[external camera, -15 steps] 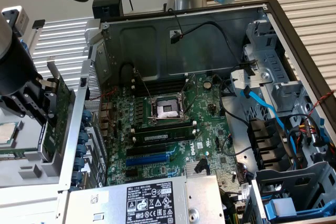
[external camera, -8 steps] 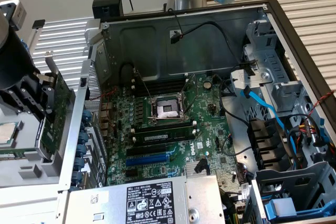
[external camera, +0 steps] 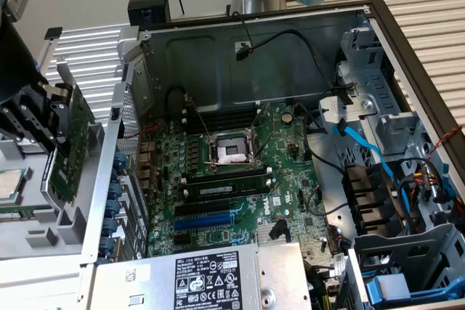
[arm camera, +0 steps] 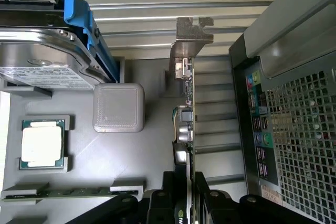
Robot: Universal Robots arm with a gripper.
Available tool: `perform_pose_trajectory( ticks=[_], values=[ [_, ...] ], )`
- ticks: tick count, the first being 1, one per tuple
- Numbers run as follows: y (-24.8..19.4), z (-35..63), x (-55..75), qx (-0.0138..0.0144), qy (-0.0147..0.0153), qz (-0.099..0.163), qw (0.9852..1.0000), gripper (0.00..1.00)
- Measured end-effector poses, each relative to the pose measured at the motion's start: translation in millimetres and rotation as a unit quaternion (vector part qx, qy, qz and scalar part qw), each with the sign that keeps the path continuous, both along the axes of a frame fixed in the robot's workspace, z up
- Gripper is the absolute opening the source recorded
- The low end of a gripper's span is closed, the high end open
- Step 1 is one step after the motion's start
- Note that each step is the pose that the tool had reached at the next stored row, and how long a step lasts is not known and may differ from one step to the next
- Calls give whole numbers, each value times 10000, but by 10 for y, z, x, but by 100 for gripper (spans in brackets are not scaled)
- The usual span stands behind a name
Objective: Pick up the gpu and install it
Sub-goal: 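Pick up the gpu and move the gpu toward the slot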
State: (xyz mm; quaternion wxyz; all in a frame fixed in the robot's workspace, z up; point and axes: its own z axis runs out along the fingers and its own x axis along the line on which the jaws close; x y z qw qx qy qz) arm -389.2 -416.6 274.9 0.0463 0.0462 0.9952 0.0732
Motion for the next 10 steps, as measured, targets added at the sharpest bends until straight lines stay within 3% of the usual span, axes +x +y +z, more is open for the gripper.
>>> perform_pose_trajectory(
  ticks=[10],
  values=[
    [0, 437, 54, -1, 5, -16, 10000, 27]
  ],
)
